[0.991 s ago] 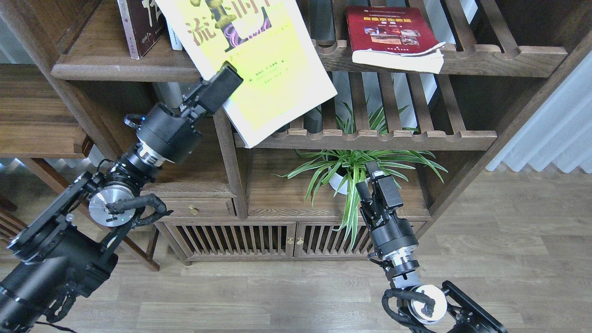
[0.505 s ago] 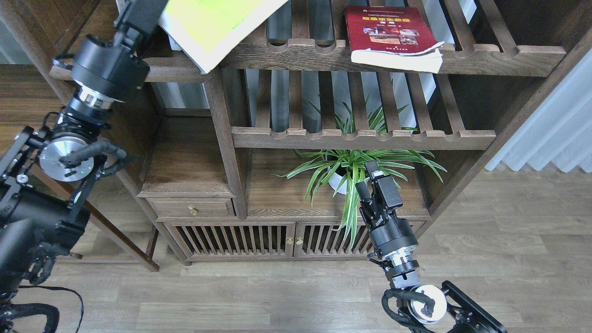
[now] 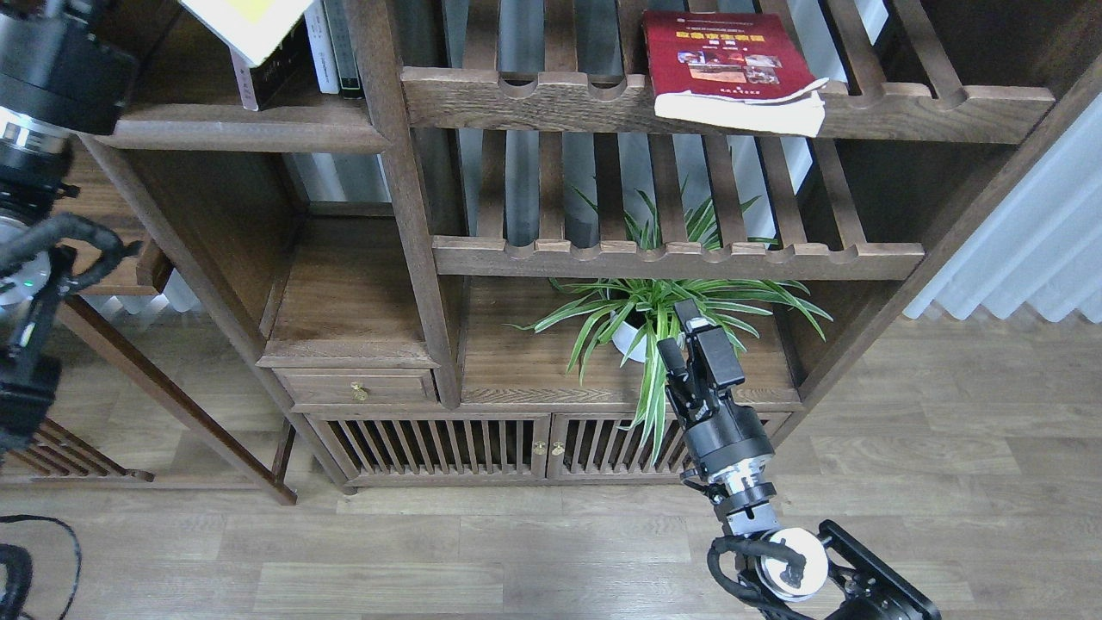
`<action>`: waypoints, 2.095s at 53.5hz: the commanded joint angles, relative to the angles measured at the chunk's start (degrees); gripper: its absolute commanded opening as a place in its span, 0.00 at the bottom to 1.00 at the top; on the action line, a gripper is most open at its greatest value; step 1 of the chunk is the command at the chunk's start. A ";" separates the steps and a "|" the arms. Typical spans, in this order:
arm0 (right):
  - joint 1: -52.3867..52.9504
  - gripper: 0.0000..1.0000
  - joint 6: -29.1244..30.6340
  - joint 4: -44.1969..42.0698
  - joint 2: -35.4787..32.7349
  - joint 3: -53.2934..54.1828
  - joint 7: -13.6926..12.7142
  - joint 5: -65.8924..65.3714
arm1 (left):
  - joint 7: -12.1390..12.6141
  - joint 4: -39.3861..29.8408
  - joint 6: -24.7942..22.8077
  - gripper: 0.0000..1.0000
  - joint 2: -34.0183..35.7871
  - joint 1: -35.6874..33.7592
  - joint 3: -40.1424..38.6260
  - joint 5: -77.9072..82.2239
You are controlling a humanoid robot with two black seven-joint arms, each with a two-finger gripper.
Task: Organize books on shelf
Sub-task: 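Raise the yellow book with the left gripper onto the upper shelf, then push the yellow book upright into the upper shelf with the left gripper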
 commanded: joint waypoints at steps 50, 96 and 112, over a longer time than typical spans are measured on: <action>0.18 0.97 0.00 0.00 0.77 -4.12 -0.02 0.03 | -0.32 0.09 0.00 0.01 15.54 2.53 -2.84 5.83; -0.61 0.97 0.00 -0.61 0.42 -4.03 -0.02 0.12 | -4.28 0.17 8.92 0.01 9.22 12.03 -3.73 16.90; -0.61 0.97 0.00 -1.32 0.33 -3.94 -0.02 0.21 | -4.28 0.17 14.72 0.01 6.75 13.43 -3.46 19.72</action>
